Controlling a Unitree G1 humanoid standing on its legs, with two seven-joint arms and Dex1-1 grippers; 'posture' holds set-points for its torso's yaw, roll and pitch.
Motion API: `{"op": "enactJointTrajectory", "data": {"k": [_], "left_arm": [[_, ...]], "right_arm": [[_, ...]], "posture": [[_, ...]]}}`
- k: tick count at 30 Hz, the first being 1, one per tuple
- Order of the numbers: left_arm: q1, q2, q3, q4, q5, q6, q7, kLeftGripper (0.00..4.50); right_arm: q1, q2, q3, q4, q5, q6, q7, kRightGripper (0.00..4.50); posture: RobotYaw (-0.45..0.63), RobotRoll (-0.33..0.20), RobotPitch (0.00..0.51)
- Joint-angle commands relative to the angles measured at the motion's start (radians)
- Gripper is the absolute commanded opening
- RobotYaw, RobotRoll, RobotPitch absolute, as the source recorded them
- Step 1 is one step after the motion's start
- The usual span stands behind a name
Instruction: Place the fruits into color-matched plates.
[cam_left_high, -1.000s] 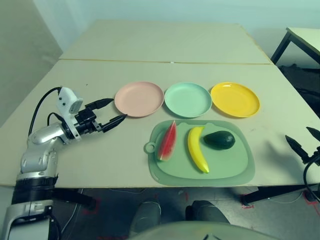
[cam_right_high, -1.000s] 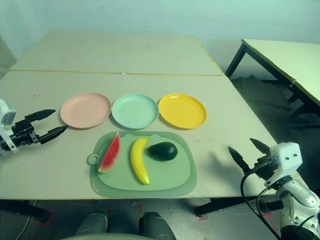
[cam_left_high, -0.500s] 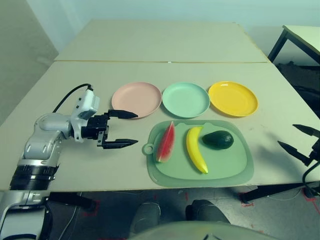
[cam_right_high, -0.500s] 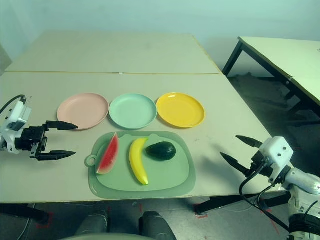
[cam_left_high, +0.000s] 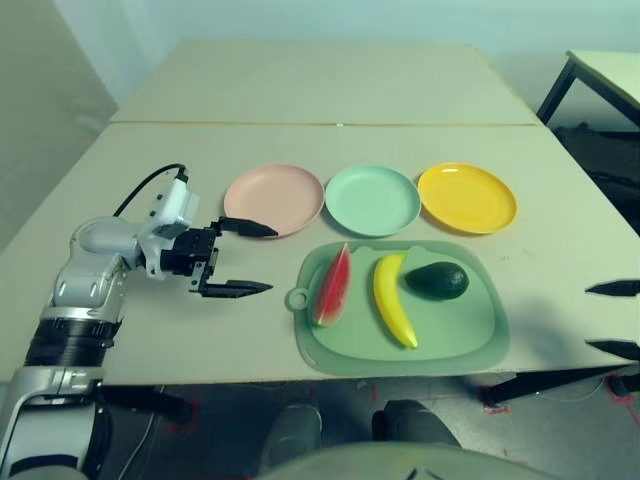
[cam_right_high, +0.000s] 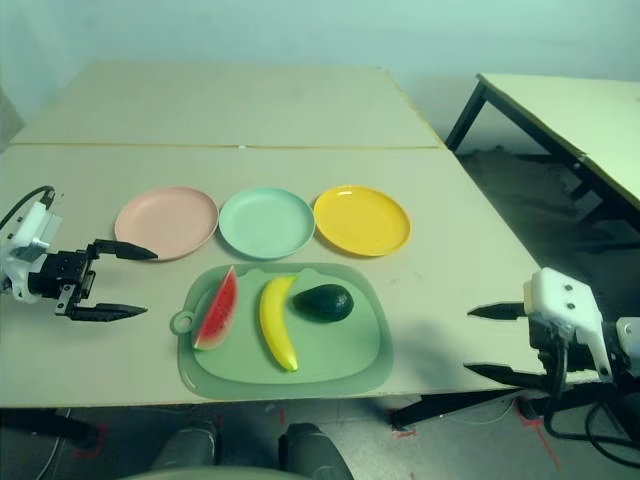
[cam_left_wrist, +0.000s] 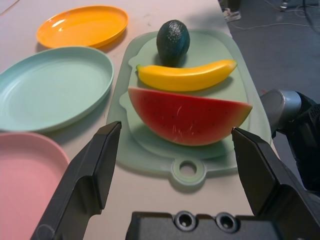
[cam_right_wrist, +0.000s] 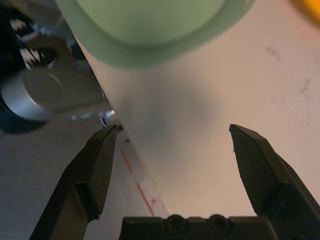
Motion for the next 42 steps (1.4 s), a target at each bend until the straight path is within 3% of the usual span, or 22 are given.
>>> {"op": "enactJointTrajectory", "data": {"k": [1,6,11,16,25,42], "left_arm": [[0.032,0.004,-0.011,-0.013,0.009,-0.008,-0.011,4.47],[0.048,0.013,0.005,-0.015,0.005,-0.01,-0.006,4.47],[0.06,0.006,0.005,-0.01,0.015,-0.025,0.01,4.47],[0.054,0.002,0.003,0.002,0.022,-0.031,0.027,4.47],[0.045,0.013,0.043,0.031,0.015,-0.022,0.083,4.47],[-0.001,0.0,0.016,0.03,0.035,-0.018,0.08,4.47]], "right_arm": [[-0.077,-0.051,-0.007,-0.154,0.065,0.185,-0.037,4.5],[-0.251,-0.117,0.143,-0.369,0.074,0.386,-0.063,4.5],[-0.598,-0.002,0.454,-0.437,-0.082,0.489,-0.103,4.5],[-0.795,0.091,0.708,-0.393,-0.271,0.538,-0.068,4.5],[-0.924,0.166,0.863,-0.294,-0.418,0.582,0.002,4.5],[-0.886,0.261,0.905,-0.267,-0.478,0.66,-0.024,4.5]], "posture": [[-0.01,0.0,0.051],[0.01,0.0,0.055],[0.03,0.0,0.046],[0.07,0.0,0.053],[0.11,0.0,0.05],[0.09,0.0,0.037]]}}
